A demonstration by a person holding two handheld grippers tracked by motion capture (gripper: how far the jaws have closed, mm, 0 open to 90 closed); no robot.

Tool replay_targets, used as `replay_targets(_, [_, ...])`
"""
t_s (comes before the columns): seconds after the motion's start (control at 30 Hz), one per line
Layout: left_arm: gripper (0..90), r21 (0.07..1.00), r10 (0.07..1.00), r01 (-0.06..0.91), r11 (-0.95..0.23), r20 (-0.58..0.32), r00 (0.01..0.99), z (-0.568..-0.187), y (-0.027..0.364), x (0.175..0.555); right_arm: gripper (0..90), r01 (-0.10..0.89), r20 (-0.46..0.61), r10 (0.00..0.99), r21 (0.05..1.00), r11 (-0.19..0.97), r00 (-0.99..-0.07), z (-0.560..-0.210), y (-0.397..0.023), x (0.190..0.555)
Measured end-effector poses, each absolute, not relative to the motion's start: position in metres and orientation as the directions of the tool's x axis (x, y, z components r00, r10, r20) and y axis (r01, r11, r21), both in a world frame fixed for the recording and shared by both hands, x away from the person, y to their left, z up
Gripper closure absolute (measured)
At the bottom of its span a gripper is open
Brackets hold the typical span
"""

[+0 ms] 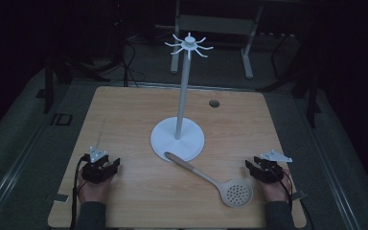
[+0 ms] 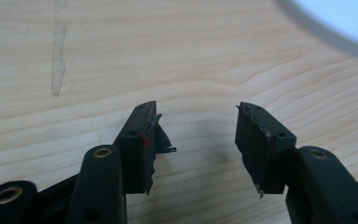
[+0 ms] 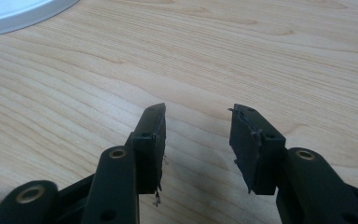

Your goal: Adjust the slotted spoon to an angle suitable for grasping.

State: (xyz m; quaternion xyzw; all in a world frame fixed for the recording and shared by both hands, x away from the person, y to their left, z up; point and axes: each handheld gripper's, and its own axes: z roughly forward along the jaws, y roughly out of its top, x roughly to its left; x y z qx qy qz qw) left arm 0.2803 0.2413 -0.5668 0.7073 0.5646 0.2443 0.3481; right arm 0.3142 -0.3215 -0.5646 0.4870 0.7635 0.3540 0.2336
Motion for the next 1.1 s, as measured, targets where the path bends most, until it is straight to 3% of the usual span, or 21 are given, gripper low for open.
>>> replay_targets(0.17, [53.5,0.788,0.963,0.606,-0.113,-0.063,0.261,-0.562,0.242,0.276,54.9,0.574,-0.03,0.909,0.766,0.288,-0.416,-0.562,-0.32,0.313])
replay_targets(0.33, [54.7,0.809,0.959,0.568,-0.151,-0.02,0.283,-0.557,0.24,0.268,54.5,0.566,-0.053,0.902,0.762,0.314,-0.428,-0.551,-0.312,0.313])
replay_targets(1.1, [52.2,0.803,0.941,0.575,-0.158,-0.055,0.335,-0.556,0.242,0.259,54.9,0.52,-0.07,0.792,0.718,0.463,-0.607,-0.496,-0.252,0.335])
